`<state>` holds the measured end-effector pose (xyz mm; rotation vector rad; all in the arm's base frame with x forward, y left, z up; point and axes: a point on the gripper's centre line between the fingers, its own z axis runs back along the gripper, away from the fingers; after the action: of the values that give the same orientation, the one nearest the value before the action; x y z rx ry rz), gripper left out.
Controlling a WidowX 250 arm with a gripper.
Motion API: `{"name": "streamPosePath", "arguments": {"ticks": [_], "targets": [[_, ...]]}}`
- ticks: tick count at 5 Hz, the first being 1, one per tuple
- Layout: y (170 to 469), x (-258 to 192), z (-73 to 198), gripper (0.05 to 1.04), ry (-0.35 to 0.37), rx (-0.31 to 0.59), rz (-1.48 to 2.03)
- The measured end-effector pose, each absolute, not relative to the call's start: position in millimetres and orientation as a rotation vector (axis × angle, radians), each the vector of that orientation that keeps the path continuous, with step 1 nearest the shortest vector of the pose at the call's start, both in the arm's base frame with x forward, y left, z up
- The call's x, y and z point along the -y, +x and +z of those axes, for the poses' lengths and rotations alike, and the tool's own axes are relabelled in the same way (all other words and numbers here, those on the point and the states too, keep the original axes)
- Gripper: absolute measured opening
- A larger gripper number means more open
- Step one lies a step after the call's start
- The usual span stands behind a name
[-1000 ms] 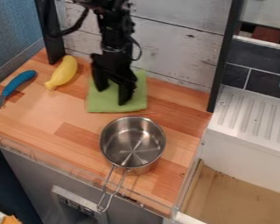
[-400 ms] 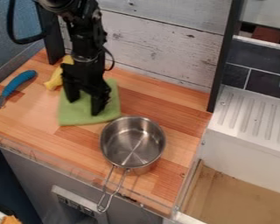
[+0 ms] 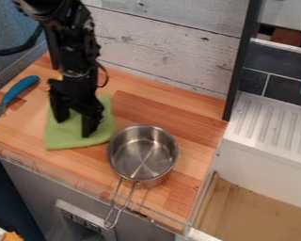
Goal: Move the green cloth to the middle lower side of the table
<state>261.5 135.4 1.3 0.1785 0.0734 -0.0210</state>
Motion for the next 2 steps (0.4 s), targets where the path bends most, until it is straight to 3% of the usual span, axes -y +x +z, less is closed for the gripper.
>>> {"name": "streamPosePath", "arguments": {"ticks": [2], "targets": [[240.0, -138.2, 1.2, 0.999, 0.181, -0.101, -0.025]]}}
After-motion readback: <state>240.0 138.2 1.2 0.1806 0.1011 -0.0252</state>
